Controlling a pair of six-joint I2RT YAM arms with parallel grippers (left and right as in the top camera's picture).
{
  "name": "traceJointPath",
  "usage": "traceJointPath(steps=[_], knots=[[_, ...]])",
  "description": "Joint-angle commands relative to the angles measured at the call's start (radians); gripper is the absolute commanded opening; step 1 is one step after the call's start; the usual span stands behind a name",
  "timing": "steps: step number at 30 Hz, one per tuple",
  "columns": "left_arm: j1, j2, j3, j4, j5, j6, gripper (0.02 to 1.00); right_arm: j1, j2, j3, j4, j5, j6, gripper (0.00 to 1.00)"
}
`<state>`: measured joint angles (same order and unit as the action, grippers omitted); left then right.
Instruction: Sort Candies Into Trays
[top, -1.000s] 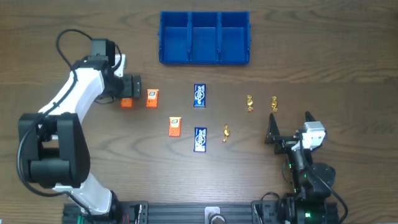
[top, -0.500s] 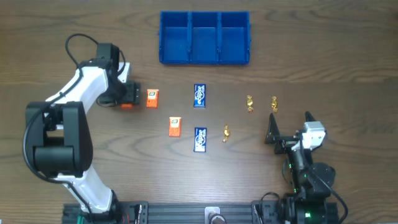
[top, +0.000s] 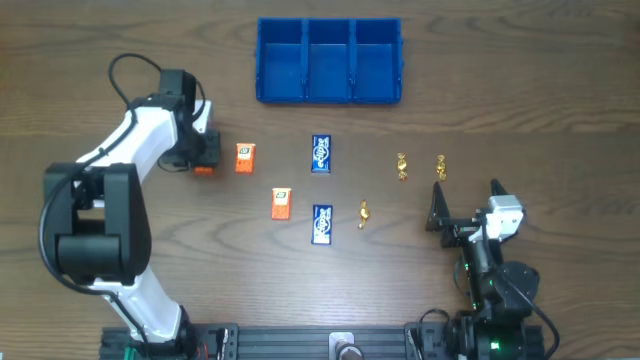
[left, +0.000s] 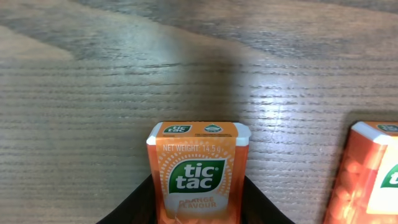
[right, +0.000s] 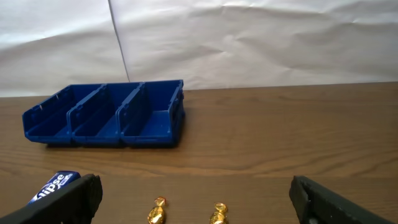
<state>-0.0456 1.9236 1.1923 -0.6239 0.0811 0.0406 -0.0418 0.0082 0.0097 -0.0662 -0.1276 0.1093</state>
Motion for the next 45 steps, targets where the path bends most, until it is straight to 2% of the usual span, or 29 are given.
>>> traceJointPath(steps=[1,4,8,12,17,25,35,37,41,43,45], knots=[[-0.021,0.003,0.111,-0.050,-0.016,-0.066,0.332,-0.005,-0.005,-0.002,-0.003,-0.005,-0.006,0.998],[-0.050,-0.046,0.277,-0.140,-0.058,-0.103,0.336,-0.005,-0.005,-0.002,-0.003,-0.005,-0.006,0.998],[-0.128,-0.043,0.631,-0.300,-0.175,-0.165,0.347,-0.004,-0.005,-0.002,-0.003,-0.005,-0.006,0.998],[-0.201,0.089,0.956,-0.383,-0.185,-0.208,0.349,-0.005,-0.005,-0.002,-0.003,-0.005,-0.006,0.998],[-0.297,0.314,1.196,-0.413,-0.185,-0.230,0.345,-0.005,-0.005,-0.002,-0.003,-0.005,-0.006,0.998],[-0.341,0.520,1.264,-0.388,-0.192,-0.278,0.362,-0.005,-0.005,-0.002,-0.003,-0.005,-0.006,0.998],[-0.327,0.530,1.264,-0.370,-0.201,-0.288,0.389,-0.005,-0.005,-0.002,-0.003,-0.005,-0.006,0.998],[-0.327,0.530,1.264,-0.370,-0.217,-0.289,0.437,-0.005,-0.005,-0.002,-0.003,-0.005,-0.006,1.000],[-0.327,0.518,1.264,-0.372,-0.226,-0.296,0.772,-0.005,-0.005,-0.002,-0.003,-0.005,-0.006,0.998],[-0.333,0.466,1.252,-0.373,-0.256,-0.300,0.840,-0.005,-0.005,-0.002,-0.003,-0.005,-0.006,0.998],[-0.335,0.356,1.168,-0.354,-0.282,-0.300,0.860,-0.005,-0.005,-0.002,-0.003,-0.005,-0.006,0.998]])
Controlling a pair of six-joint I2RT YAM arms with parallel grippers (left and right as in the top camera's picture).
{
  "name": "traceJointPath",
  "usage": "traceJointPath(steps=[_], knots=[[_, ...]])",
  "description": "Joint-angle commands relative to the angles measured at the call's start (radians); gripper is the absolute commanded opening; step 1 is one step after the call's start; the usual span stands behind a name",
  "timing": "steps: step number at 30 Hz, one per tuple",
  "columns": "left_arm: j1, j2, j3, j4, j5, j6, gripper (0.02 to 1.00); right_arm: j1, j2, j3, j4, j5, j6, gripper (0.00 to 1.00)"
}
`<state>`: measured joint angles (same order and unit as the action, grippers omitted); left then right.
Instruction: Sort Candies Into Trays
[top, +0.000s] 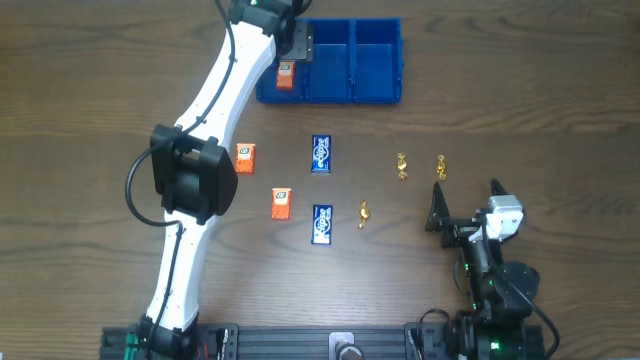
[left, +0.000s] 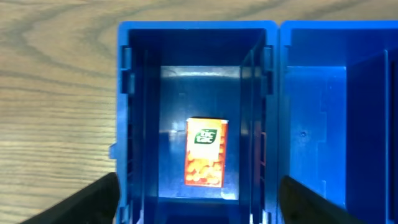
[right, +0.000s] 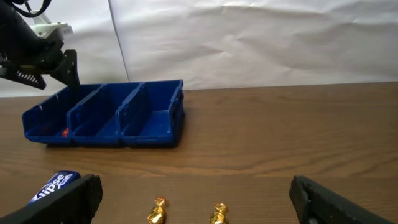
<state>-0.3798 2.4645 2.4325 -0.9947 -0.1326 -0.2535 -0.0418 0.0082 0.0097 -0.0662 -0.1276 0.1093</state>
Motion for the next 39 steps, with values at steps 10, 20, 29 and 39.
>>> traceJointPath(steps=[10,20,29,39], knots=[[0.013,-0.812,-1.149,0.388,-0.076,-0.092,0.871,-0.005,-0.005,-0.002,-0.003,-0.005,-0.006,0.998],[0.014,-0.669,-1.364,0.579,0.014,-0.090,0.844,-0.005,-0.005,-0.002,-0.003,-0.005,-0.006,1.000],[0.032,-0.620,-1.364,0.607,0.056,-0.075,0.803,-0.005,-0.005,-0.002,-0.003,-0.005,-0.006,0.998],[0.060,-0.573,-1.364,0.607,0.126,-0.030,0.700,-0.005,-0.005,-0.002,-0.003,-0.005,-0.006,0.998]])
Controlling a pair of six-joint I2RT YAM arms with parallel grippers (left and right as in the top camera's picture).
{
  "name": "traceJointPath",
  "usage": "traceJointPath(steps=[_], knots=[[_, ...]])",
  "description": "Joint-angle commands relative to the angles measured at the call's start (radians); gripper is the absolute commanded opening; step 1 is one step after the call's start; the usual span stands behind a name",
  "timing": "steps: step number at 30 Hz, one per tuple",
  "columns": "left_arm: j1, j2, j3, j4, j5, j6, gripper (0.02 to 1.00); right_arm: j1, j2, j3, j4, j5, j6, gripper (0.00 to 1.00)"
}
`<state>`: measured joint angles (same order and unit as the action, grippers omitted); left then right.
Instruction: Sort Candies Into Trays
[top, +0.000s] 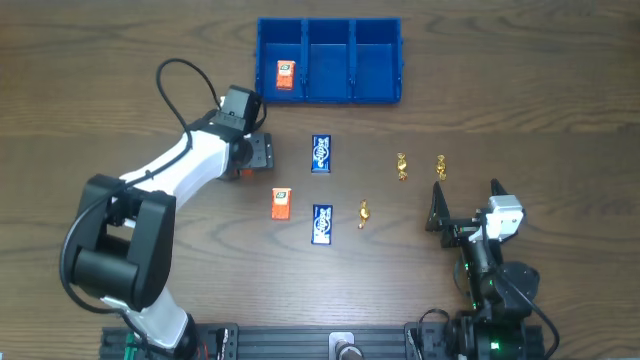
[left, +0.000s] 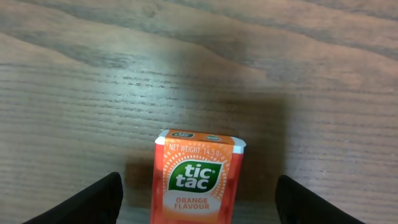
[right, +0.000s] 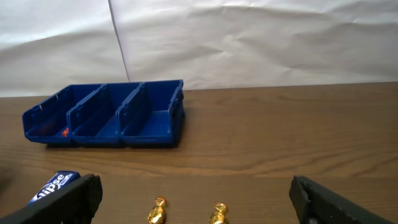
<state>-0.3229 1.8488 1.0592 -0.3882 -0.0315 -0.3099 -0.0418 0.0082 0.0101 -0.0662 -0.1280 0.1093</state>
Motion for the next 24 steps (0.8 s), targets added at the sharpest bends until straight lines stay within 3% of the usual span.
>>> traceJointPath(steps=[1,5,9,15,19,24], knots=[[0.003,0.043,0.009,0.000,0.025,0.026,0.619,-0.005,-0.005,-0.002,-0.003,-0.005,-0.006,0.998],[0.003,0.043,0.009,0.000,0.025,0.026,0.415,-0.005,-0.005,-0.002,-0.003,-0.005,-0.006,0.998],[0.003,0.034,0.010,0.000,0.031,0.025,0.308,-0.005,-0.005,-0.002,-0.003,-0.005,-0.006,0.998],[-0.022,-0.121,0.144,-0.049,0.002,0.003,0.272,-0.005,-0.005,-0.002,-0.003,-0.005,-0.006,0.998],[-0.040,-0.106,0.447,-0.141,-0.048,0.003,0.283,-0.005,-0.005,-0.002,-0.003,-0.005,-0.006,0.998],[-0.037,0.122,0.875,-0.323,-0.063,0.018,0.299,-0.005,-0.005,-0.002,-0.003,-0.005,-0.006,0.998]])
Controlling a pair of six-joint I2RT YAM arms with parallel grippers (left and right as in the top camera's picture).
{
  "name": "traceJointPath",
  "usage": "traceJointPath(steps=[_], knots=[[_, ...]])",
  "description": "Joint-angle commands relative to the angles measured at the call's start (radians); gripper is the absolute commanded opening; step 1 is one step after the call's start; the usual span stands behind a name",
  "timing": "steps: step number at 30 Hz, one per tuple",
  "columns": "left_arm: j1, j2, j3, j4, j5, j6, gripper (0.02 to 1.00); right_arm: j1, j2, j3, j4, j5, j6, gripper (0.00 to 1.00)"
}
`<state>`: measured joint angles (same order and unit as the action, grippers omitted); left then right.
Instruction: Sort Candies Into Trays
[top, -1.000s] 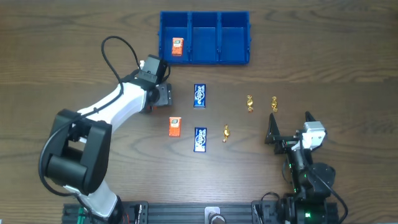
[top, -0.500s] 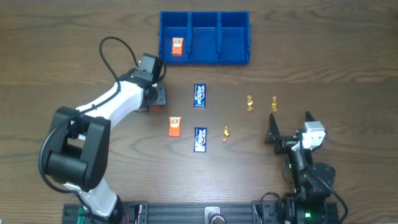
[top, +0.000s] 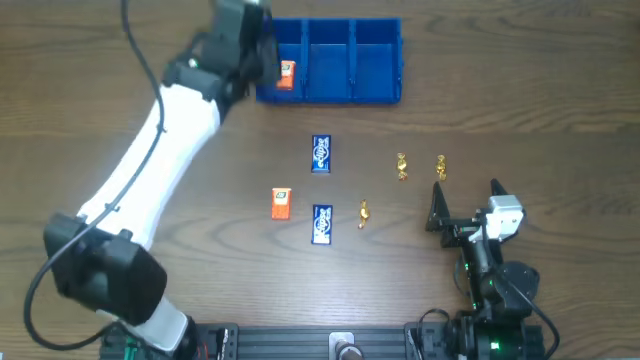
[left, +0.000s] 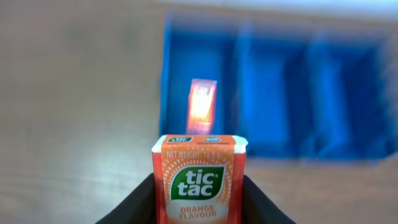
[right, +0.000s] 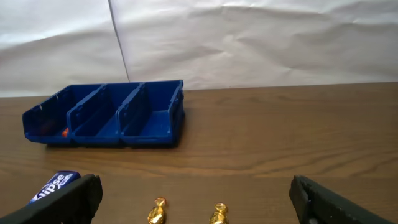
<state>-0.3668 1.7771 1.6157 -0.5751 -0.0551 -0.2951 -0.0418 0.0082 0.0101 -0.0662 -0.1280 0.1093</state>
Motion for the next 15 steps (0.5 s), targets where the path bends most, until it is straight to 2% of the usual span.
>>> traceJointPath(steps=[1,4,8,12,13,15], knots=[[0.006,0.247,0.384,-0.169,-0.039,0.003,0.310,-0.005,-0.005,-0.002,-0.003,-0.005,-0.006,0.998],[0.006,0.363,0.482,-0.197,-0.029,0.003,0.323,-0.005,-0.005,-0.002,-0.003,-0.005,-0.006,0.998],[0.006,0.450,0.488,-0.148,-0.029,0.007,0.323,-0.005,-0.005,-0.002,-0.003,-0.005,-0.006,0.998],[0.006,0.475,0.488,-0.143,-0.030,0.012,0.413,-0.005,-0.005,-0.002,-0.003,-0.005,-0.006,0.998],[0.006,0.475,0.487,-0.143,-0.032,0.012,0.533,-0.005,-0.005,-0.002,-0.003,-0.005,-0.006,1.000],[0.008,0.464,0.487,-0.139,-0.042,0.011,0.700,-0.005,-0.005,-0.002,-0.003,-0.005,-0.006,0.998]])
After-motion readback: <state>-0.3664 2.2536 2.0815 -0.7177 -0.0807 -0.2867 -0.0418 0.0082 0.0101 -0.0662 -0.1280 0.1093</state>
